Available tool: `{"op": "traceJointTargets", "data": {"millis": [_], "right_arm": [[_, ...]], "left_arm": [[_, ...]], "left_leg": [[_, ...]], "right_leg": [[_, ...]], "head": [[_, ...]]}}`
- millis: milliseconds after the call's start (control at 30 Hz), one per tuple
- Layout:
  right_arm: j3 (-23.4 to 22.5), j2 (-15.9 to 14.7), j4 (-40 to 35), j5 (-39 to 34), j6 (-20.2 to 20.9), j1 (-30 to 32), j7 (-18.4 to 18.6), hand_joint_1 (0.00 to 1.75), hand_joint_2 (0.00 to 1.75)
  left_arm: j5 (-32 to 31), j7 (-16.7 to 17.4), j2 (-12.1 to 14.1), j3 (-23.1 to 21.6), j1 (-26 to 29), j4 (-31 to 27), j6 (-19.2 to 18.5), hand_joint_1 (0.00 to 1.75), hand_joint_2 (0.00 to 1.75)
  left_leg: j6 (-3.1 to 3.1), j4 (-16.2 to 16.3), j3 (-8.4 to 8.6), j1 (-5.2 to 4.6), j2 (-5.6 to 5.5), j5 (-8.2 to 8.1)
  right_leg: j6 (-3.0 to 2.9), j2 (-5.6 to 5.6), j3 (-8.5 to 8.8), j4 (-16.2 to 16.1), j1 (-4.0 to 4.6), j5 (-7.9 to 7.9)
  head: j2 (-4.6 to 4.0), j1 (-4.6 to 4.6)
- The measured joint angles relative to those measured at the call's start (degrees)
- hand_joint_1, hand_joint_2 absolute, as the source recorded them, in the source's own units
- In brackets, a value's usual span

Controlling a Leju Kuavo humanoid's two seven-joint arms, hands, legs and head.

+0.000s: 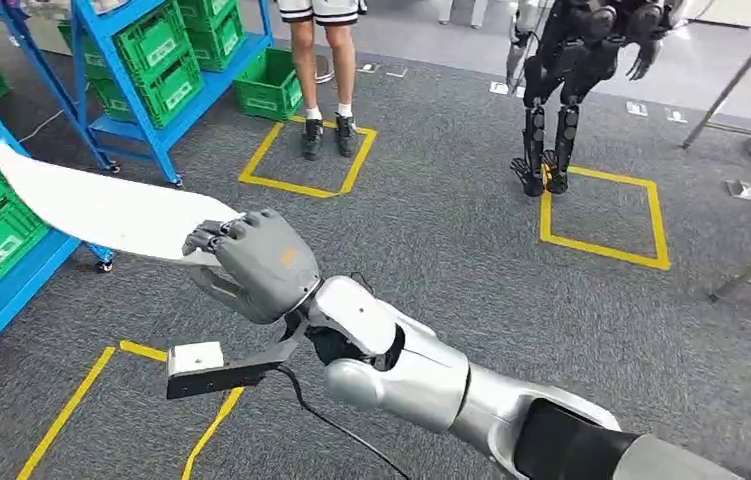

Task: Take the parts from the cabinet and place them on the table.

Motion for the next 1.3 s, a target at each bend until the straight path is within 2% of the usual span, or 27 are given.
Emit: {"op": "traceJointTargets", "data": {"millis": [67,100,133,167,233,267,333,400,433,467,567,600,633,667,733,800,833,900,933,967,1067,1100,1133,1167,1233,1267,1300], "right_arm": [[0.02,-0.37,0.26,-0.33,0.02,0.11,0.0,1.75,1.75],[0.0,-0.5,0.35,-0.52,-0.02,0.14,0.02,1.75,1.75],[0.02,-0.68,0.53,-0.7,-0.15,-0.07,-0.02,1.75,1.75],[0.02,-0.68,0.7,-0.81,-0.26,-0.07,-0.22,1.75,1.75],[0.02,-0.72,1.23,-0.99,-0.63,0.41,-0.46,1.75,1.75],[0.02,-0.72,1.53,-1.05,-0.85,0.56,-0.5,1.75,1.75],[0.02,-0.63,1.82,-0.31,-1.36,0.78,-0.48,1.75,1.75],[0.02,0.13,1.82,0.57,-1.6,0.66,-0.17,1.75,1.75],[0.02,0.44,1.82,0.72,-1.6,0.58,-0.04,1.75,1.75],[0.04,0.92,1.82,0.98,-1.59,0.35,0.2,1.75,1.75],[0.07,1.66,1.77,1.31,-0.96,0.47,0.72,1.75,1.75],[0.07,1.66,1.68,1.42,-0.83,0.58,0.75,1.75,1.75],[0.07,1.68,1.51,1.57,-0.81,0.57,0.77,1.75,1.75],[0.07,1.88,1.42,1.59,-0.79,0.52,0.77,1.75,1.75],[0.07,2.14,1.4,1.62,-0.79,0.67,0.77,1.75,1.75],[0.07,2.14,1.4,1.64,-0.63,0.97,0.77,1.75,1.75],[0.07,2.14,1.38,1.66,-0.5,1.04,0.59,1.75,1.75],[0.07,2.14,1.03,1.64,-0.24,0.95,0.24,1.75,1.75],[0.07,2.14,0.72,1.64,-0.17,0.8,0.15,1.75,1.75],[0.07,2.14,0.57,1.64,-0.17,0.56,0.02,1.75,1.75],[0.07,1.66,0.37,1.68,-0.7,0.22,0.5,1.75,1.75],[0.0,1.42,0.24,1.72,-1.01,0.28,0.66,1.75,1.75],[-0.15,1.2,0.17,1.77,-1.57,0.33,0.79,1.75,1.75],[-0.22,1.14,0.18,1.79,-1.83,0.11,0.9,1.75,1.75],[-0.22,1.14,0.18,1.81,-1.95,0.32,0.75,1.75,1.75],[-0.22,1.05,0.18,1.81,-1.97,0.52,0.79,1.75,1.75],[-0.22,0.94,0.18,1.79,-1.99,0.7,0.79,1.75,1.75]], "left_arm": [[-0.6,0.42,0.07,0.0,-0.07,-0.02,0.0,0.0,1.75],[-0.81,0.55,0.37,0.0,-0.07,-0.04,0.0,0.0,1.75],[-0.86,0.55,0.41,-0.02,-0.04,0.0,0.0,0.0,1.75],[-0.88,0.55,0.52,-0.02,0.06,0.0,0.0,0.0,1.75],[-0.88,0.59,1.03,-0.02,0.14,0.0,0.0,0.0,1.75],[-0.86,0.7,1.4,-0.02,0.12,0.0,0.0,0.0,1.75],[-0.73,-0.04,1.95,-0.02,-0.16,-0.02,0.0,0.0,1.75],[-0.7,-0.65,2.53,-0.02,-0.72,-0.09,0.0,0.0,1.75],[-0.7,-0.7,2.69,-0.02,-0.97,-0.11,0.0,0.0,1.75],[-0.68,-0.67,2.71,-0.02,-1.31,-0.09,0.0,0.0,1.75],[-0.2,-0.74,2.89,-0.02,-1.58,-0.13,0.0,0.0,1.75],[-0.2,-0.85,2.82,-0.02,-1.54,-0.11,0.0,0.0,1.75],[-0.2,-0.92,2.95,-0.02,-1.46,-0.13,0.0,0.0,1.75],[-0.2,-1.02,2.99,-0.02,-1.23,-0.13,0.0,0.0,1.75],[-0.2,-1.05,3.1,-0.02,-0.9,-0.13,0.0,0.0,1.75],[0.11,-0.78,3.26,-0.02,-0.9,-0.15,0.0,0.0,1.75],[0.47,-0.61,3.26,0.04,-0.88,-0.15,0.0,0.0,1.75],[1.09,-0.06,3.23,0.2,-0.69,-0.13,0.0,0.0,1.75],[1.2,0.07,3.23,0.24,-0.46,-0.13,0.0,0.0,1.75],[1.2,0.27,3.15,0.33,-0.18,-0.13,0.0,0.0,1.75],[1.07,0.18,3.17,0.68,0.14,-0.13,0.0,0.0,1.75],[0.96,-0.33,3.17,0.7,0.11,-0.15,0.0,0.0,1.75],[0.83,-0.81,3.19,0.7,0.16,-0.15,0.0,0.0,1.75],[0.87,-1.09,3.17,0.7,0.27,-0.11,-0.04,0.0,1.75],[0.83,-1.18,3.28,0.7,0.63,-0.13,-0.04,0.0,1.75],[0.83,-1.18,3.41,0.72,0.82,-0.13,-0.04,0.0,1.75],[0.83,-1.35,3.43,0.72,0.97,-0.13,-0.04,0.0,1.75]], "left_leg": [[-0.71,-0.38,0.55,0.02,1.15,-0.09],[-1.1,0.16,0.3,0.3,-0.47,-0.72],[-1.26,2.11,-0.55,0.32,-3.27,-2.15],[-1.3,6.1,-2.45,0.41,-4.96,-4.38],[-1.49,14.87,-6.76,0.4,-6.0,-7.81],[-1.53,16.74,-7.81,0.39,-6.08,-7.8],[-1.48,12.95,-6.21,0.44,-6.22,-4.33],[-1.41,3.09,-1.53,0.79,-8.22,0.74],[-1.24,1.43,-0.77,0.99,-10.4,-0.23],[-0.97,0.52,-0.67,0.89,-10.56,-0.31],[0.17,0.77,-0.44,0.55,-8.81,0.04],[0.75,0.44,-0.42,0.95,-7.88,0.4],[1.0,0.41,-0.48,0.83,-7.45,0.47],[1.48,0.42,-0.54,0.7,-6.75,0.42],[1.67,0.43,-0.62,0.39,-5.14,0.32],[1.75,0.46,-0.64,0.3,-3.78,0.25],[1.75,0.46,-0.6,0.23,-3.01,0.2],[1.63,0.46,-0.4,0.09,-1.73,0.03],[1.45,0.46,-0.23,0.02,-1.12,-0.09],[1.0,0.54,-0.23,-0.42,-0.47,-0.36],[0.27,-0.06,0.4,-0.17,1.29,-0.36],[-0.15,-0.16,0.71,-0.39,1.69,-0.66],[-0.52,0.71,0.43,0.0,-1.64,-1.34],[-0.58,3.56,-0.86,0.02,-4.3,-3.33],[-0.81,12.79,-5.2,0.06,-6.0,-7.5],[-0.93,16.25,-7.04,0.06,-6.07,-8.38],[-0.96,17.38,-7.82,0.08,-6.08,-7.93]], "right_leg": [[-0.8,1.4,0.02,-0.5,-0.22,0.36],[-1.09,1.85,0.44,-0.94,-0.6,0.67],[-1.48,2.34,0.43,-1.04,-0.75,0.81],[-1.7,2.82,0.29,-1.04,-0.78,0.91],[-1.82,4.31,0.13,-1.0,-0.64,0.9],[-1.82,5.08,0.05,-0.88,-0.62,0.91],[-1.75,6.58,0.03,-0.68,-0.68,0.94],[-1.41,8.07,-0.05,-0.19,-0.84,0.88],[-0.99,8.61,-0.26,-0.01,-0.76,0.9],[-0.55,9.4,-0.82,0.43,-0.65,0.83],[0.76,11.22,-1.22,-0.17,-0.99,1.69],[0.9,10.8,-1.47,0.17,-1.12,1.54],[1.06,7.24,-2.2,1.83,-0.56,0.38],[1.31,5.13,-3.98,5.38,-0.57,-1.77],[1.54,3.75,-8.16,14.27,-0.73,-5.68],[1.51,3.49,-9.48,17.18,-0.73,-5.82],[1.29,3.36,-8.14,14.67,-0.7,-4.13],[0.47,1.9,-2.8,5.12,-0.38,0.01],[-0.18,-0.66,-0.39,0.97,0.17,0.68],[-0.58,-1.83,-0.25,0.19,0.63,0.23],[-1.03,0.6,-0.7,-0.05,0.94,0.5],[-1.44,1.38,-0.01,-0.85,0.38,0.94],[-1.57,1.81,0.31,-1.43,0.04,1.26],[-1.96,2.29,0.32,-1.5,-0.2,1.45],[-2.07,3.89,0.28,-1.48,-0.22,1.45],[-2.07,4.7,0.26,-1.43,-0.21,1.44],[-2.06,5.56,0.26,-1.31,-0.24,1.44]], "head": [[0.0,0.05],[0.0,-0.02],[0.0,-0.22],[0.0,-0.33],[0.0,-0.33],[0.0,-0.3],[0.0,-0.3],[0.0,-0.33],[0.0,-0.35],[0.0,-0.46],[0.0,-0.43],[0.0,-0.44],[0.0,0.09],[0.0,0.46],[0.0,0.42],[0.0,0.44],[0.0,0.44],[0.0,0.44],[0.0,0.42],[0.0,0.31],[0.0,0.4],[0.0,0.4],[0.0,0.35],[0.0,0.11],[0.0,0.15],[0.0,0.15],[0.0,0.18]]}}
